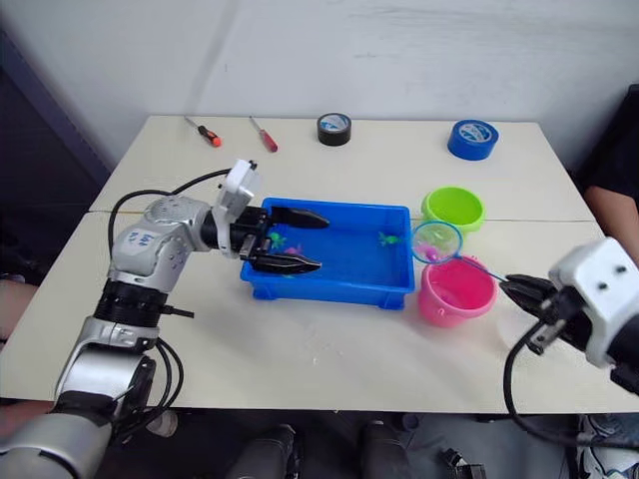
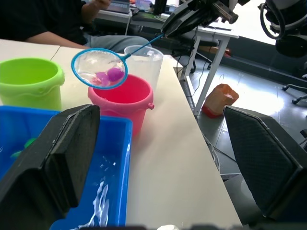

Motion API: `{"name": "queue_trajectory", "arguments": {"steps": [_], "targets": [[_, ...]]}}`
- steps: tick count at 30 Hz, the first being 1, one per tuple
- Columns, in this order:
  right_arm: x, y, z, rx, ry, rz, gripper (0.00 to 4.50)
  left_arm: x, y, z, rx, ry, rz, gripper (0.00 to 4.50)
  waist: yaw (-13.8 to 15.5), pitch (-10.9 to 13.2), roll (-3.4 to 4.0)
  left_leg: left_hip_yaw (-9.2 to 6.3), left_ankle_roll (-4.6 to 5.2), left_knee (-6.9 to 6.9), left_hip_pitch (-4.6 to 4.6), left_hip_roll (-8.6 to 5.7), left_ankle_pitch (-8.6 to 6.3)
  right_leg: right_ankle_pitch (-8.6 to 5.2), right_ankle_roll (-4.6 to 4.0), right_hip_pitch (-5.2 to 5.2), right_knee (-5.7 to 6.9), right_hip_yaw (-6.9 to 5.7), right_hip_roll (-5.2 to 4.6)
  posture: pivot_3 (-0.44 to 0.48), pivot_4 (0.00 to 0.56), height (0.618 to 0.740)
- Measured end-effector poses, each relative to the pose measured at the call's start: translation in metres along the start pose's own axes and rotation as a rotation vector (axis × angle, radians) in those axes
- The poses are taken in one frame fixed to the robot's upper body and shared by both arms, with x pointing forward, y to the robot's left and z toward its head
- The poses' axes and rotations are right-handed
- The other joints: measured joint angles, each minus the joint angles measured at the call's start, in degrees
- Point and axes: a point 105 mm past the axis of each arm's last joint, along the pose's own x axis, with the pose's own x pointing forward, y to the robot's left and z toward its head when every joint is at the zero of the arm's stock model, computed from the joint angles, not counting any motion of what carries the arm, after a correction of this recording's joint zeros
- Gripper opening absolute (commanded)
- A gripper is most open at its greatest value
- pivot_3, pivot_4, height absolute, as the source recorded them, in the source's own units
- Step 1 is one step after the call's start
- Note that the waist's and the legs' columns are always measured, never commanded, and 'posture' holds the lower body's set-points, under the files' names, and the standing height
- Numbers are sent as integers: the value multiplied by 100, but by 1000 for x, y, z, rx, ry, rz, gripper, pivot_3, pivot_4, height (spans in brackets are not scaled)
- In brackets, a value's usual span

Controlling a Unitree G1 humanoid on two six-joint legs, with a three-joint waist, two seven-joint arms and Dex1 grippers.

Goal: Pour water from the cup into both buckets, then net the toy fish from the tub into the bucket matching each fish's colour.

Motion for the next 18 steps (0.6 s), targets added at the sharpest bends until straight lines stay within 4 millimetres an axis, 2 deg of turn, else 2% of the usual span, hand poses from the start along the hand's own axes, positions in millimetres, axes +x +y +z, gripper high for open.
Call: {"name": "queue_trajectory", "arguments": {"steps": [4,6,11,15,18], "targets": [[-8,-1,-8,-159,49,-66,0,4,2,-6,-2,5,-14,4447,-13,0,0,6,1,0,9,0,0,0,0,7,0,3,2,0,150,736],[-12,-5,-13,-328,98,-119,0,6,2,-7,3,4,-24,4447,-4,0,0,5,0,-1,8,0,1,0,0,6,0,2,3,0,150,736],[-12,0,-21,-622,160,-118,0,6,5,-4,20,4,-29,4447,-19,0,-1,8,-2,0,11,-1,2,0,0,7,0,4,4,0,150,736],[-10,-5,-22,-1071,216,-103,0,5,8,-4,21,8,-24,4447,-21,0,-1,14,-5,-1,16,-3,3,0,0,11,-3,7,6,0,150,736],[-11,-12,-26,-1278,246,-121,0,5,9,-6,21,13,-23,4447,-16,1,-2,13,-18,-2,15,-3,11,-1,0,10,-4,7,7,0,150,736]]}}
